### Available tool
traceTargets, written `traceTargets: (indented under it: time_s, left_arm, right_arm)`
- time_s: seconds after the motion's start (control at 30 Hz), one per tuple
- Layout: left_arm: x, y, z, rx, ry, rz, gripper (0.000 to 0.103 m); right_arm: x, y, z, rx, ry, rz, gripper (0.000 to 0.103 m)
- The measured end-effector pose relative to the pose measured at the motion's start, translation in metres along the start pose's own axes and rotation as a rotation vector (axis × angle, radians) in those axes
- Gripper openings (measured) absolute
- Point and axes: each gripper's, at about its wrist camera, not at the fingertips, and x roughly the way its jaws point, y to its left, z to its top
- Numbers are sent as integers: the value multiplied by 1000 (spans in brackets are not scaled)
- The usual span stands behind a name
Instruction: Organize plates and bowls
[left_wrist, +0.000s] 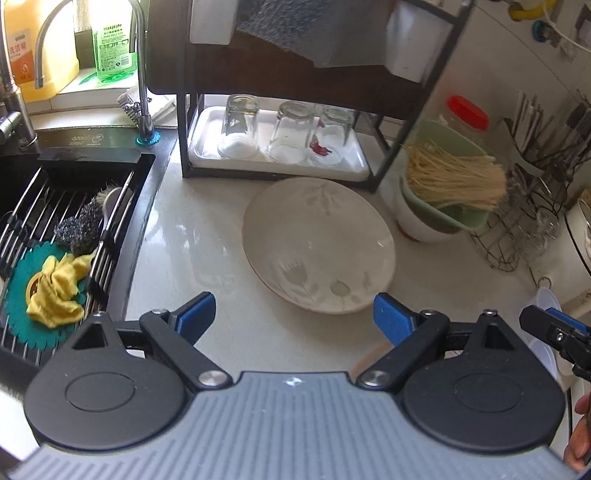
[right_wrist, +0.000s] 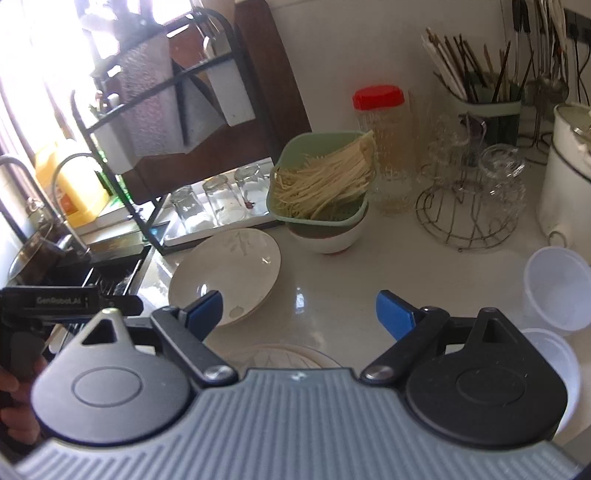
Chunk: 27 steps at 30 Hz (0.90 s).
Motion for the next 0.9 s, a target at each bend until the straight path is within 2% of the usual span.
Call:
traceTargets:
  time_s: [0.1, 0.17, 0.27, 0.43, 0.47, 0.57, 0.63, 0.7, 0.83, 0.9]
  left_arm:
    - [16, 10, 16, 1, 16, -5, 94]
    - [27, 15, 24, 10, 32, -15, 94]
    - [44, 21, 33, 46, 43, -17, 94]
    - [78, 35, 48, 36, 80, -46, 93]
    - [86, 37, 51, 39, 89, -47, 93]
    - [106, 46, 62, 26, 136, -66, 84]
    - [118, 51, 69, 32, 143, -92, 81]
    - [131, 52, 74, 47, 164, -104, 70]
    - [153, 51, 80, 88, 175, -96, 65]
    - [160, 50, 83, 108, 176, -96, 59]
  right_arm:
    - [22, 5, 6, 27, 32, 4, 81]
    - [36, 7, 8, 41, 45, 2, 81]
    - [57, 12, 10, 61, 82, -6, 76]
    - [88, 19, 14, 77, 112, -22, 67]
    - [96, 19, 15, 88, 125, -21, 62]
    - [115, 20, 15, 120, 137, -20, 46]
    - [128, 20, 15, 141, 149, -21, 43]
    - [140, 22, 15, 146, 163, -25, 40]
    - [160, 25, 13, 135, 193, -40, 33]
    - [167, 24, 11, 142, 205, -51, 23]
